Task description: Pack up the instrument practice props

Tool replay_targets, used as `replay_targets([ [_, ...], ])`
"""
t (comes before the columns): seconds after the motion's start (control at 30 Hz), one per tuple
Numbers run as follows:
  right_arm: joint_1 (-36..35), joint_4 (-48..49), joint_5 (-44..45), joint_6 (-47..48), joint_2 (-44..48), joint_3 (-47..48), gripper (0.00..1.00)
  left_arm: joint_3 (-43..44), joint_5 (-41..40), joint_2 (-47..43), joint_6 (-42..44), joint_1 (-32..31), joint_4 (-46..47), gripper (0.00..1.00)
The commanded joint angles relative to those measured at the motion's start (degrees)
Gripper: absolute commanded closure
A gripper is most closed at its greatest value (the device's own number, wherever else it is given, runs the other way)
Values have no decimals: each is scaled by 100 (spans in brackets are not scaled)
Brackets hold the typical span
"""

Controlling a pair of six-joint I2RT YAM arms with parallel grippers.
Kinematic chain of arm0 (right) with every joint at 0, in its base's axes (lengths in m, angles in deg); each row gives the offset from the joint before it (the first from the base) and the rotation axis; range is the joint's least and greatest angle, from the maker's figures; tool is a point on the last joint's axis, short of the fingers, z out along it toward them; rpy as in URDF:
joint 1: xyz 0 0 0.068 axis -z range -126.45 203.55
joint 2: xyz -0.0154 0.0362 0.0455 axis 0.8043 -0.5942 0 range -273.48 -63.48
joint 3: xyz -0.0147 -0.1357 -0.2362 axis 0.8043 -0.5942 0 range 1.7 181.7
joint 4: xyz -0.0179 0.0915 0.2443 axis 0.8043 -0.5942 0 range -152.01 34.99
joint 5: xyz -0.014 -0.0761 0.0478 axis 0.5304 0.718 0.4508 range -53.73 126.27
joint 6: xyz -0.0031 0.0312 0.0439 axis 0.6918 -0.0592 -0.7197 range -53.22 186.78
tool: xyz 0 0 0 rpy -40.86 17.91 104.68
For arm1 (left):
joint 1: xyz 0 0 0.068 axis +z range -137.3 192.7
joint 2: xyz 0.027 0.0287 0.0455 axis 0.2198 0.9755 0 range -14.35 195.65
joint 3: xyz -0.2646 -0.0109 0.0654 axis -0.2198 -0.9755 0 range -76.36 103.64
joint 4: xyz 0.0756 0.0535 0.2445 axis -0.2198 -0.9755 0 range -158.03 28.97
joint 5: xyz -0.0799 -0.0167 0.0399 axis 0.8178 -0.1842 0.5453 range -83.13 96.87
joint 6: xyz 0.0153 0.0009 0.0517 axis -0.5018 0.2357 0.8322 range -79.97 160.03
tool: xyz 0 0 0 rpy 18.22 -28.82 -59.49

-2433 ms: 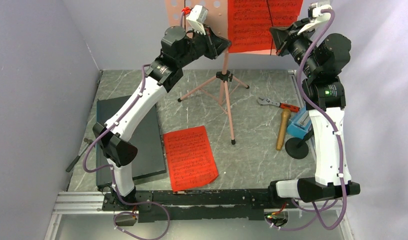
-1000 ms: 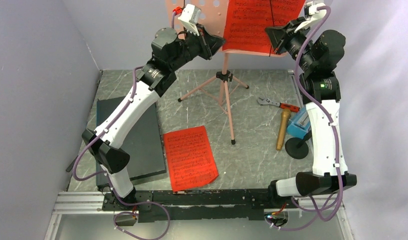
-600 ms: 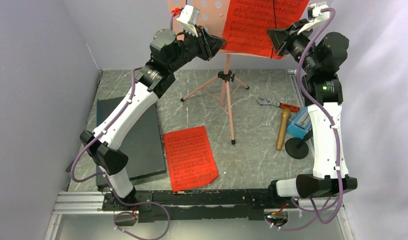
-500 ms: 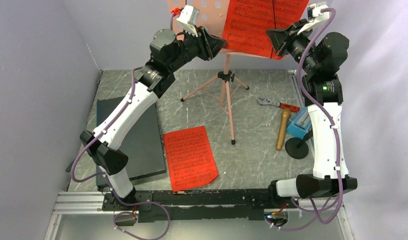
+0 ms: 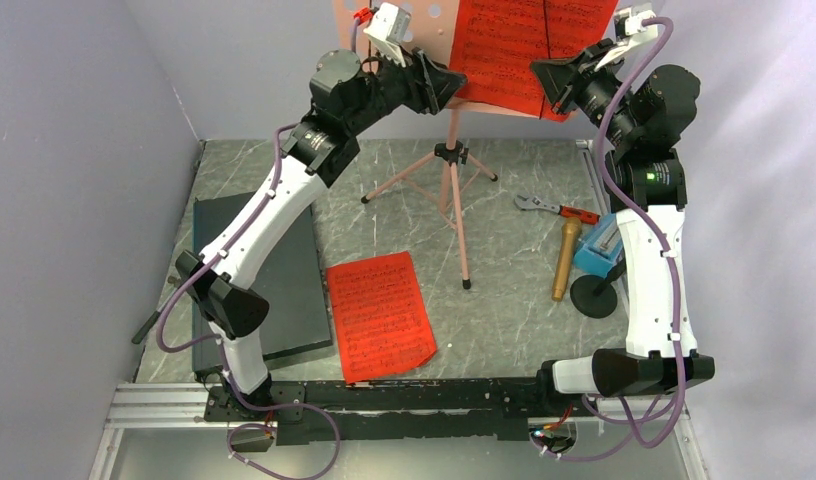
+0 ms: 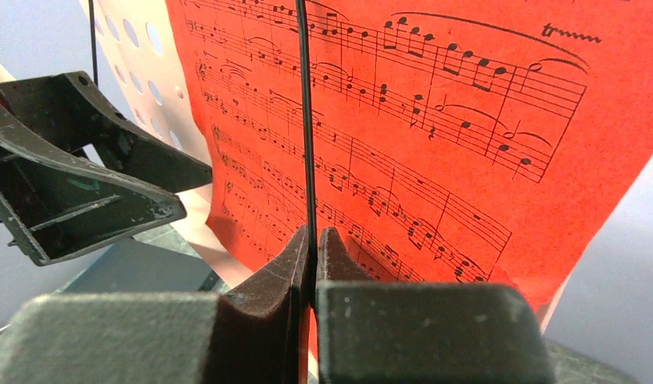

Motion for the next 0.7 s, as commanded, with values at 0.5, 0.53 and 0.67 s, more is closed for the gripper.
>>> replay_targets([
  [0.5, 10, 596, -247, -303, 205, -34, 100, 52, -278, 10, -104, -8, -217, 46],
  [0.53, 16, 596, -256, -305, 203, -28, 100, 79, -192, 47, -134, -12, -184, 46],
  [0.67, 12, 589, -274, -306, 206, -33, 100, 167, 68, 176, -370, -12, -119, 50],
])
